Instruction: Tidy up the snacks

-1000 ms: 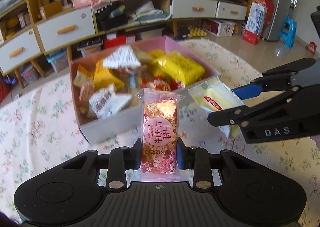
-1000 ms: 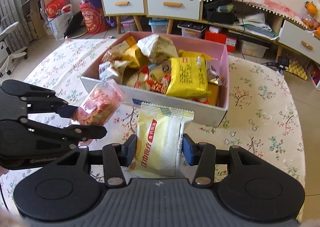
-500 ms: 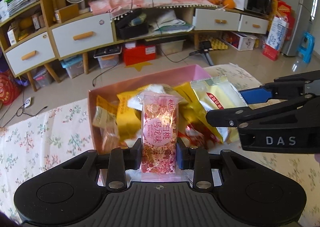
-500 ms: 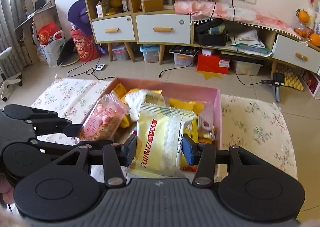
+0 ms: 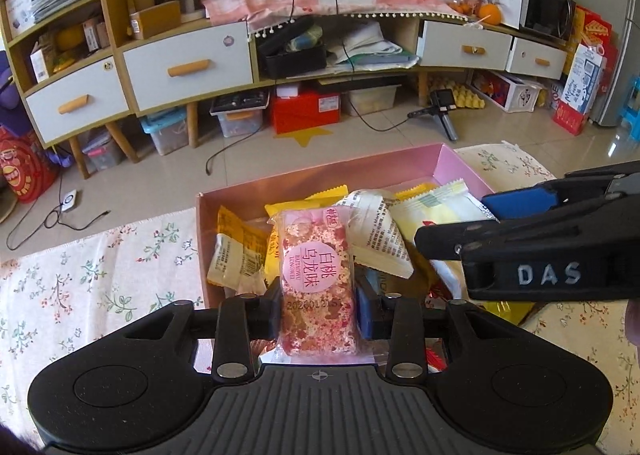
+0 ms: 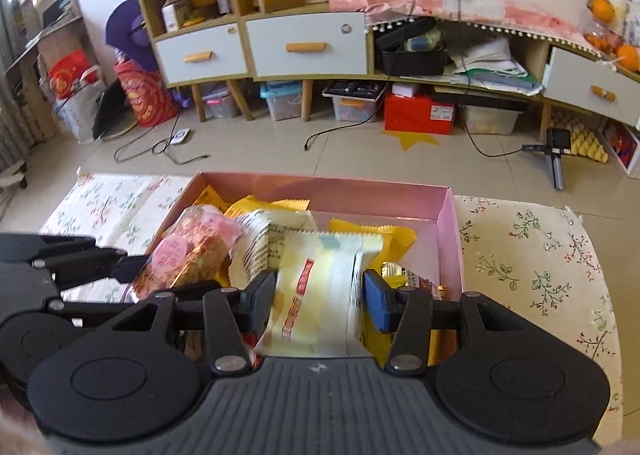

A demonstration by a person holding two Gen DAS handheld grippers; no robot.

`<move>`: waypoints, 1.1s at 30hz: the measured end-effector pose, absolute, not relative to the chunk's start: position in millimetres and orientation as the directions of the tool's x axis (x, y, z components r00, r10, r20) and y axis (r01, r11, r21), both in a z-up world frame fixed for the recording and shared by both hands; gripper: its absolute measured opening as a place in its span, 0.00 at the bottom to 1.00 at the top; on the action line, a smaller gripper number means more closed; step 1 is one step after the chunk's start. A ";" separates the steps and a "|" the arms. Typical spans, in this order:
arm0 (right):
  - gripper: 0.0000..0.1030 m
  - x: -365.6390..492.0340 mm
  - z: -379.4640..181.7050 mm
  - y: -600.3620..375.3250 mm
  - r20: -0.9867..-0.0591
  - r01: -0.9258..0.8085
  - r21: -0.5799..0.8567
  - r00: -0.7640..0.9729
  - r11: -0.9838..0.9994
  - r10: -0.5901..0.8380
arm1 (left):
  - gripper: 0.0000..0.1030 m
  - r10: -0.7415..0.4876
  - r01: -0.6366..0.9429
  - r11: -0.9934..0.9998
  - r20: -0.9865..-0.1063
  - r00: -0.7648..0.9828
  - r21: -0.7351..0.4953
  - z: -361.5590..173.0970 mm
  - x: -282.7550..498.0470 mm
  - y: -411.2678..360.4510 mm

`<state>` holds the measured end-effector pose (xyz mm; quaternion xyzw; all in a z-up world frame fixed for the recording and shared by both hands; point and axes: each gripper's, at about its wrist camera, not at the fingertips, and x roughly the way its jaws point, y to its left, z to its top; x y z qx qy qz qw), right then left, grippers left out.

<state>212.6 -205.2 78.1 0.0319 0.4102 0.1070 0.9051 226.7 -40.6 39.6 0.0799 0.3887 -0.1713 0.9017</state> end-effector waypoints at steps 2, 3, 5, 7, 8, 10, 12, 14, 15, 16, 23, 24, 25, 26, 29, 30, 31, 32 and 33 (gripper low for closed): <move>0.57 213.2 80.0 -206.5 -0.732 -0.157 0.150 0.646 0.976 0.216 | 0.45 -0.253 0.374 0.928 -0.724 0.642 0.007 39.7 225.9 -39.8; 0.58 212.9 81.2 -207.0 -0.731 -0.155 0.148 0.648 0.977 0.214 | 0.50 -0.256 0.375 0.927 -0.721 0.644 0.006 40.3 224.5 -39.7; 0.63 210.8 83.5 -207.7 -0.729 -0.152 0.145 0.652 0.978 0.209 | 0.55 -0.258 0.377 0.926 -0.715 0.650 0.008 42.6 221.7 -39.7; 0.67 207.5 86.9 -209.9 -0.722 -0.149 0.147 0.659 0.978 0.209 | 0.66 -0.262 0.380 0.925 -0.709 0.655 0.009 45.9 217.3 -39.7; 0.69 205.7 88.5 -210.9 -0.720 -0.147 0.150 0.661 0.978 0.210 | 0.69 -0.261 0.379 0.925 -0.707 0.657 0.011 47.6 214.8 -39.8; 0.71 202.9 90.7 -213.0 -0.719 -0.143 0.151 0.663 0.978 0.208 | 0.76 -0.261 0.377 0.926 -0.704 0.661 0.011 51.4 209.1 -39.2; 0.73 198.4 94.4 -215.8 -0.717 -0.137 0.155 0.665 0.978 0.207 | 0.81 -0.263 0.375 0.927 -0.702 0.662 0.006 54.9 202.7 -37.9; 0.77 193.5 98.0 -219.2 -0.714 -0.132 0.161 0.668 0.978 0.208 | 0.84 -0.259 0.369 0.929 -0.702 0.664 0.006 57.5 195.4 -35.9; 0.78 190.8 99.9 -220.6 -0.713 -0.130 0.163 0.670 0.978 0.207 | 0.85 -0.259 0.367 0.930 -0.703 0.663 0.004 58.7 191.6 -34.7; 0.80 187.3 101.8 -222.1 -0.711 -0.128 0.163 0.672 0.978 0.206 | 0.86 -0.259 0.365 0.931 -0.704 0.661 0.001 59.7 188.5 -33.4; 0.92 166.9 111.4 -231.2 -0.704 -0.112 0.162 0.683 0.980 0.194 | 0.95 -0.253 0.348 0.937 -0.711 0.656 -0.013 68.1 164.6 -26.9; 0.94 163.6 111.9 -232.8 -0.703 -0.107 0.161 0.685 0.981 0.190 | 0.96 -0.250 0.346 0.938 -0.712 0.656 -0.011 68.9 160.5 -26.3; 0.96 160.7 112.0 -234.5 -0.704 -0.100 0.161 0.686 0.982 0.185 | 0.97 -0.246 0.342 0.940 -0.714 0.656 -0.009 69.3 156.6 -25.6; 0.97 158.4 111.4 -236.4 -0.706 -0.094 0.160 0.685 0.983 0.181 | 0.98 -0.242 0.338 0.941 -0.716 0.655 -0.008 69.4 152.3 -25.3; 0.98 150.4 108.5 -240.4 -0.717 -0.075 0.156 0.677 0.985 0.165 | 0.98 -0.233 0.318 0.948 -0.727 0.646 -0.021 68.8 141.2 -20.6; 0.98 147.2 107.6 -241.5 -0.721 -0.067 0.155 0.675 0.986 0.159 | 0.98 -0.228 0.309 0.951 -0.733 0.641 -0.026 67.9 137.4 -19.1; 0.99 143.8 106.0 -242.6 -0.724 -0.061 0.156 0.672 0.986 0.156 | 0.98 -0.221 0.299 0.954 -0.738 0.637 -0.028 67.1 134.1 -17.8; 1.00 140.1 104.9 -243.3 -0.725 -0.056 0.158 0.671 0.986 0.154 | 0.98 -0.213 0.290 0.957 -0.745 0.632 -0.027 65.9 129.7 -16.4; 1.00 136.0 102.8 -244.0 -0.728 -0.051 0.158 0.668 0.986 0.151 | 0.98 -0.203 0.282 0.959 -0.750 0.629 -0.023 64.6 125.5 -15.4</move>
